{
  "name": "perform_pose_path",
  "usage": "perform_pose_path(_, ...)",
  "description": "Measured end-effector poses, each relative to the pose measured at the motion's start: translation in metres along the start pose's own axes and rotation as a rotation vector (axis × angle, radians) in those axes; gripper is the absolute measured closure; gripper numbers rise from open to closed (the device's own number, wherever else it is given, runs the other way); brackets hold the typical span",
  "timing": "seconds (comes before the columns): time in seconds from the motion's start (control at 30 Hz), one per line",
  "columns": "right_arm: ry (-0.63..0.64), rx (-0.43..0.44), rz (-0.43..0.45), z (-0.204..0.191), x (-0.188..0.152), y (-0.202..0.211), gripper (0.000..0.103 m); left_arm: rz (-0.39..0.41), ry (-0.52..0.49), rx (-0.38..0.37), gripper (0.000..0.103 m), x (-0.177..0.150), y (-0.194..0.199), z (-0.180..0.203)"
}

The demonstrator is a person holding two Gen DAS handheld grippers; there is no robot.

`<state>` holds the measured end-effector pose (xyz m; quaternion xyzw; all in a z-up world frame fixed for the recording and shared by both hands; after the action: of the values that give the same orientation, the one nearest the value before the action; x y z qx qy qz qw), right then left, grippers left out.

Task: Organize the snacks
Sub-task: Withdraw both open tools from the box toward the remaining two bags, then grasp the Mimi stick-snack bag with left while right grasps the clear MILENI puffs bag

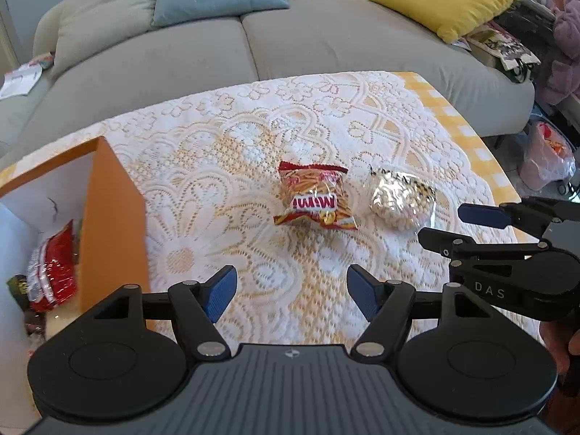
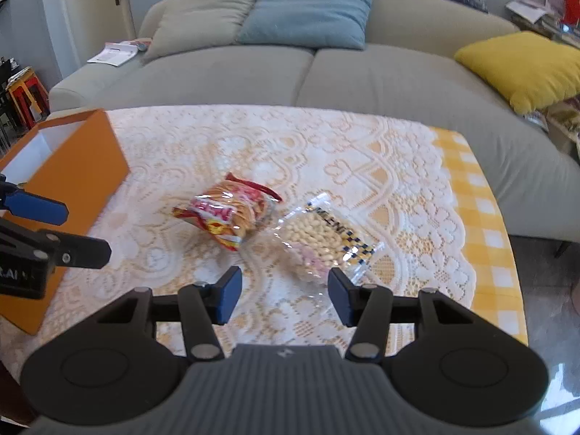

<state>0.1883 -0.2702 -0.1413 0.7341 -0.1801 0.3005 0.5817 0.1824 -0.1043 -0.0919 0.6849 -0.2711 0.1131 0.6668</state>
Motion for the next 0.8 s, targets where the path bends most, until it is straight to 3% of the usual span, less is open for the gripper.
perform_pose_path(0.27,-0.035,0.049,-0.042,0.015,0.018,-0.035,0.047,0.002,0.040,-0.053,0.021,0.032,-0.034,0.003)
perform_pose_path(0.47,-0.002,0.051,-0.059,0.021,0.022,-0.054,0.046,-0.004,0.055,-0.030,0.021,0.051,-0.065,0.011)
perform_pose_path(0.53,-0.025,0.077,-0.055,0.025,0.024,-0.056,0.038,-0.010,0.039,-0.033,0.021,0.053,-0.075,0.017)
perform_pose_path(0.8,0.051,0.092,-0.090,0.035,0.030,-0.070,0.032,-0.067,0.001,-0.013,0.021,0.055,-0.108,0.028)
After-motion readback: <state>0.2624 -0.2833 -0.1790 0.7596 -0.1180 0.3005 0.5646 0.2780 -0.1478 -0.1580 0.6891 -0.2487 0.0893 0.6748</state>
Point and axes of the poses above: each gripper's, at about its wrist camera, not at the fingertips, and y roughly against the way its jaws point, z to its right, x to its top, the point moved 1 cm from there along -y, roughly the way its jaws point, and after that the axes turned 4 degrees about x, right-handed, at the moved point
